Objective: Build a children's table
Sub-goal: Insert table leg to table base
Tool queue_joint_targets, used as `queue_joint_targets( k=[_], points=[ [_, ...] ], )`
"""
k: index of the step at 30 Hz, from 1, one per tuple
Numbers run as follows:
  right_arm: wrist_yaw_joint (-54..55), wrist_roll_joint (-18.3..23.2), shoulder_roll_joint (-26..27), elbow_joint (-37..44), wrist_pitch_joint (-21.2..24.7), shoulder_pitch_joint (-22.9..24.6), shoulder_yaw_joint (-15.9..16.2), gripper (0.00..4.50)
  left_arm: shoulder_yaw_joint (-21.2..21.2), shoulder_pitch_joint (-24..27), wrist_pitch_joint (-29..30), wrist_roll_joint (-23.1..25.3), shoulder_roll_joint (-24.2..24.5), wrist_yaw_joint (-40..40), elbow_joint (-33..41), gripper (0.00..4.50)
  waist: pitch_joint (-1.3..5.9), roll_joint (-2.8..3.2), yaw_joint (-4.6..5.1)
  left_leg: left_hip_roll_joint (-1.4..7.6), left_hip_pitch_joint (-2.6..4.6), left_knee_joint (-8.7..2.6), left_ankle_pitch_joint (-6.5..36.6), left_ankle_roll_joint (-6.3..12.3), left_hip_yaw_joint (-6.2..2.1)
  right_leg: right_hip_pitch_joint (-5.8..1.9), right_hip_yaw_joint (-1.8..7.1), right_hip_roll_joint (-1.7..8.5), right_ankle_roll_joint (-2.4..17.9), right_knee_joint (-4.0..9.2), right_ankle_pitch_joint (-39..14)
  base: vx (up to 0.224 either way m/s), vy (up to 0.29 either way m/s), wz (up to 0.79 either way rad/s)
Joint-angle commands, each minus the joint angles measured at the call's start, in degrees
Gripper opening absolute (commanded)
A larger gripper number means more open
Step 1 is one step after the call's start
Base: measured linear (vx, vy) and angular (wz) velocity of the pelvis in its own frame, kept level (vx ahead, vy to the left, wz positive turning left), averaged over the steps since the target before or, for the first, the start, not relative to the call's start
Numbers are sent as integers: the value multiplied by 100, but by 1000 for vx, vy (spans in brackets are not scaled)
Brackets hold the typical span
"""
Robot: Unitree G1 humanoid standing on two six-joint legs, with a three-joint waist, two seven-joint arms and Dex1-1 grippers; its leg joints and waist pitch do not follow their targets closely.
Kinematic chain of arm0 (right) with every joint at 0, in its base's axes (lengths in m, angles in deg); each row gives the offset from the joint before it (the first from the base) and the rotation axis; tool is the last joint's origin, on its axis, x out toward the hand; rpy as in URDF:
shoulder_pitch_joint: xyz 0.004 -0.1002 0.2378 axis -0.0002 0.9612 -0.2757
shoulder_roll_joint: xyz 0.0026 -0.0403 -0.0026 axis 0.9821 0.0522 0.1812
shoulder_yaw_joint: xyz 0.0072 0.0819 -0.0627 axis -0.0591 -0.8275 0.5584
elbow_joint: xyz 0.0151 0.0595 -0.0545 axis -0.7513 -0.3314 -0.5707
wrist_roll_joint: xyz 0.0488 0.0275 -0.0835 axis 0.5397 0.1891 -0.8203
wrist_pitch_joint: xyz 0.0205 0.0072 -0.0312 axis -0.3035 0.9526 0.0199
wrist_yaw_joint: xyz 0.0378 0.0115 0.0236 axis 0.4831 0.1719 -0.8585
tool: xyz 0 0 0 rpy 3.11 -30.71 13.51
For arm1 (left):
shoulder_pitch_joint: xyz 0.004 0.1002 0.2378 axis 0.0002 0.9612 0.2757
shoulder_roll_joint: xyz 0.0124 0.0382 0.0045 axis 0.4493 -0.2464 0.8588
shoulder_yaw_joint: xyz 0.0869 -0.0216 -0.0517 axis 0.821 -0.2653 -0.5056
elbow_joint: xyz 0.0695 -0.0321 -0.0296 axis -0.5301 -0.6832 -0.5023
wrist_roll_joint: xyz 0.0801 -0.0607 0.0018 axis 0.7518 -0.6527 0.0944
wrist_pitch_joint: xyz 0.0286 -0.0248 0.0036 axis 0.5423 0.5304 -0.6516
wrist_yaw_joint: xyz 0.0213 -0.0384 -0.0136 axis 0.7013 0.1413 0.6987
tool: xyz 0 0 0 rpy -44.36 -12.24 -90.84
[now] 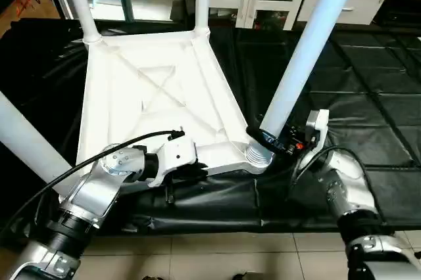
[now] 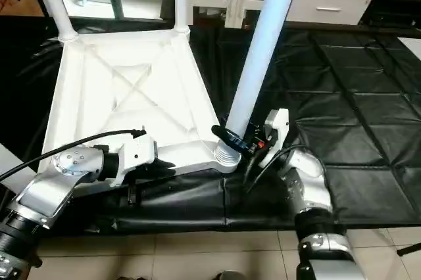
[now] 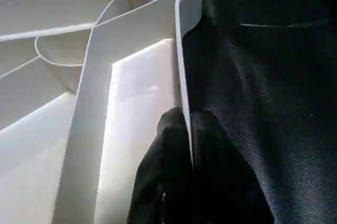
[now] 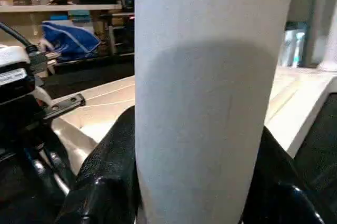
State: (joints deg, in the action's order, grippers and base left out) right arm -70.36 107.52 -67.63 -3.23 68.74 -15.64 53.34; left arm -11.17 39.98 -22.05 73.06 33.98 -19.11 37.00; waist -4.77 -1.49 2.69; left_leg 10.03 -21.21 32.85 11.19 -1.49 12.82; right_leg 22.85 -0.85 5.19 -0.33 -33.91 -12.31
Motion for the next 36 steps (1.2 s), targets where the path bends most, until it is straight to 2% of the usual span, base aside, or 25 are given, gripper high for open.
queue_joint_targets(
  k=[1, 3, 7, 12, 13, 18, 23, 27, 29, 30, 31, 32, 34, 36],
  points=[
    [120, -465, -9, -414, 17, 468, 206, 186, 180, 81, -25, -7, -80, 28, -174, 0, 91, 4, 42, 401, 150, -567, 2894, -203, -290, 137, 230, 282, 797, 615, -2982, 0, 0, 0],
    [69, -500, 0, -382, 2, 558, 279, 185, 180, 82, -29, -1, -81, 33, -179, 0, 122, -7, 46, 399, 143, -570, 2824, -177, -282, 119, 238, 273, 834, 603, -2782, 0, 0, 0],
    [60, -538, -10, -417, -14, 608, 347, 185, 178, 71, -47, 13, -87, 32, -205, 0, 140, 13, 37, 398, 123, -584, 2567, -98, -252, 85, 237, 262, 976, 584, -2279, 0, 0, 0],
    [63, -558, -22, -444, -52, 632, 355, 185, 166, 51, -50, 38, -92, 16, -221, 0, 122, 14, 41, 399, 126, -591, 2740, -129, -261, 101, 233, 268, 943, 608, -2521, 0, 0, 0],
    [63, -560, -29, -448, -53, 635, 354, 185, 165, 47, -47, 42, -90, 10, -222, 0, 120, 8, 43, 396, 130, -597, 2838, -160, -277, 107, 236, 274, 867, 625, -2702, 0, 0, 0],
    [66, -559, -29, -434, -44, 646, 360, 185, 162, 46, -40, 41, -76, -5, -221, 0, 123, 12, 45, 402, 129, -615, 2751, -150, -269, 103, 232, 258, 890, 617, -2464, 0, 0, 0],
    [221, -517, 5, -464, -6, 634, 298, 185, 153, 62, 2, 31, -75, 1, -199, 0, 107, 4, 41, 401, 134, -613, 2836, -148, -270, 119, 241, 274, 855, 642, -2678, 0, 0, 0],
    [999, -580, 91, -651, -115, 521, 124, 185, 128, 103, 288, 67, -156, 175, -68, 0, 97, 7, 54, 406, 130, -633, 2905, -221, -292, 134, 242, 283, 771, 653, -2889, 0, 0, 0],
    [999, -580, 91, -651, -115, 521, 124, 185, 128, 103, 288, 67, -156, 175, -68, 0, 90, 3, 68, 396, 128, -635, 3001, -236, -307, 142, 237, 282, 717, 669, -3037, 0, 0, 0],
    [2028, -832, 167, -914, -249, 319, 34, 185, 49, 9, 782, 102, -462, 606, 4, 0, 89, 5, 70, 396, 135, -635, 3037, -238, -309, 148, 237, 283, 697, 676, -3082, 0, 0, 0],
    [2604, -980, 201, -1074, -279, 168, 8, 185, 2, -74, 1076, 63, -661, 794, 55, 0, 73, 30, 115, 410, 145, -658, 2969, -392, -295, 177, 234, 269, 763, 654, -2939, 0, 0, 0],
    [2935, -1065, 219, -1168, -289, 75, -3, 185, -27, -126, 1246, 25, -780, 889, 87, 0, 78, 38, 127, 392, 133, -655, 3049, -459, -326, 157, 203, 276, 748, 650, -3084, 0, 0, 0],
    [3294, -1163, 239, -1258, -288, -43, 1, 185, -46, -203, 1354, 29, -908, 1019, 99, 0, 115, 36, 158, 367, 108, -632, 3026, -401, -332, 125, 200, 281, 700, 656, -2951, 0, 0, 0],
    [3675, -1274, 279, -1347, -300, -188, 31, 185, -103, -340, 1470, 106, -1095, 1318, 31, 0, 115, 12, 173, 368, 111, -605, 2881, -246, -284, 141, 219, 271, 755, 669, -2661, 0, 0, 0]
  ],
)
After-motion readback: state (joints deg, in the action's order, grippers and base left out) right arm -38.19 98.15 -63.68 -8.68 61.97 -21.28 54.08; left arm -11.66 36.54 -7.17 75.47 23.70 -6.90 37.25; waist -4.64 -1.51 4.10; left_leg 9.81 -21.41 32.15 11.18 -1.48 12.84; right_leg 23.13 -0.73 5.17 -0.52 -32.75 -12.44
